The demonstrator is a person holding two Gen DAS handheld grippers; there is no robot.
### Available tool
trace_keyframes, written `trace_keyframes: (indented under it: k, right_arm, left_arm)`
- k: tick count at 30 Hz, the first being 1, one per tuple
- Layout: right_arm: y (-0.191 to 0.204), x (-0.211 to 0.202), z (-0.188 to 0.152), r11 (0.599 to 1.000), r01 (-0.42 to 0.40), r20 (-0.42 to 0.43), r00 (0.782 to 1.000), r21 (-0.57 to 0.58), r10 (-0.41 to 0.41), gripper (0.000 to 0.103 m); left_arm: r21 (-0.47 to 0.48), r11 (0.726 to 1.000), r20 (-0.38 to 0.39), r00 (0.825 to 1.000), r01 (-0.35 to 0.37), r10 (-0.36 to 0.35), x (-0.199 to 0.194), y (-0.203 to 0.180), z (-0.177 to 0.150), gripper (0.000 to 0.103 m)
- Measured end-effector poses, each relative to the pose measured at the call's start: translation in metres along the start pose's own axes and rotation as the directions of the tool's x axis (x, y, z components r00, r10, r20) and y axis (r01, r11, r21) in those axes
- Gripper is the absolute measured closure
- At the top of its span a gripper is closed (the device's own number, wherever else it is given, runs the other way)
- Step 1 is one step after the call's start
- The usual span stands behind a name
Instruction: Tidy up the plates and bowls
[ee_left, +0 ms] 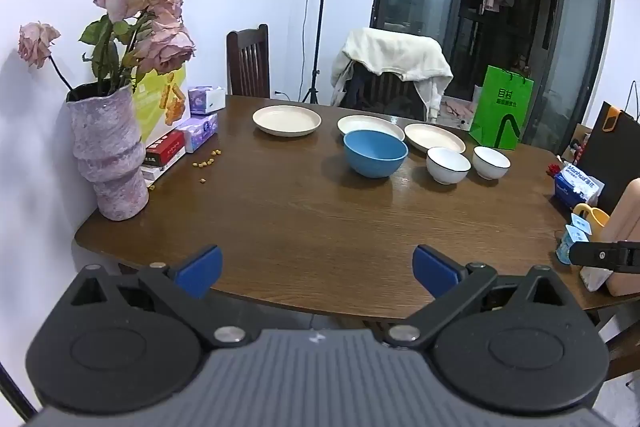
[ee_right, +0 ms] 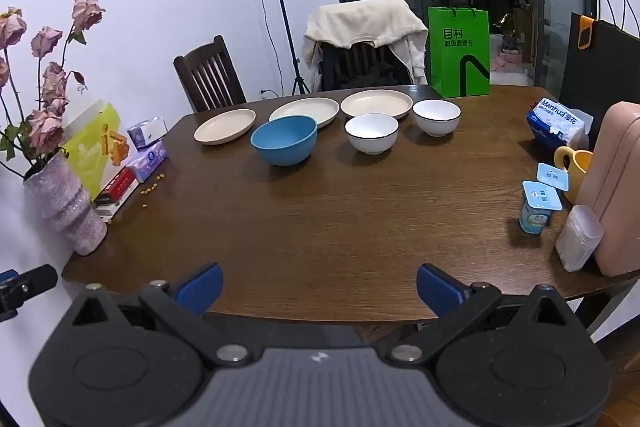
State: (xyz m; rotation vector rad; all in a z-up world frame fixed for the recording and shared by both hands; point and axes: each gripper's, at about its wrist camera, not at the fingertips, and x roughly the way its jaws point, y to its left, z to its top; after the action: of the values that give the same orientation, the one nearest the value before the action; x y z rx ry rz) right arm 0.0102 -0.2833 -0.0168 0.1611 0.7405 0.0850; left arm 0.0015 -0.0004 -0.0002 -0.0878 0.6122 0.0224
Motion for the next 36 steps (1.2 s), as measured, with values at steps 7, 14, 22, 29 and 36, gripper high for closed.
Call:
trace_keyframes:
  k: [7,14,22,29,36]
  right_arm:
    - [-0.004,-0.004,-0.001,1.0,0.006,0.002,1.0,0.004,-0.006,0.0]
    - [-0.002,-0.006,0.002,1.0,0.011,0.003,1.0,0.004,-0.011,0.0]
    - [-0.004,-0.006,0.005,1.0,0.013,0.007,1.0,0.0,-0.013,0.0]
    - [-0.005,-0.006,0.005,1.0,0.014,0.008,1.0,-0.001,-0.014,0.0]
    - [-0.004,-0.006,0.005,1.0,0.014,0.008,1.0,-0.001,-0.014,0.0]
  left_arm:
    - [0.007,1.0,0.014,1.0,0.019,-0.019,-0.002,-0.016,-0.005,0.0]
    - [0.016,0.999,0.02,0.999,0.04,-0.04,-0.003,-0.013,0.002,0.0]
    - [0.021,0.999,0.017,0.999,0.047,-0.048,-0.003,-0.019,0.004,0.0]
    - [0.02,0.999,0.015,0.999,0.048,-0.049,-0.001,-0.019,0.004,0.0]
    - [0.019,0.999,0.015,0.999,0.048,-0.049,-0.001,-0.019,0.005,0.0]
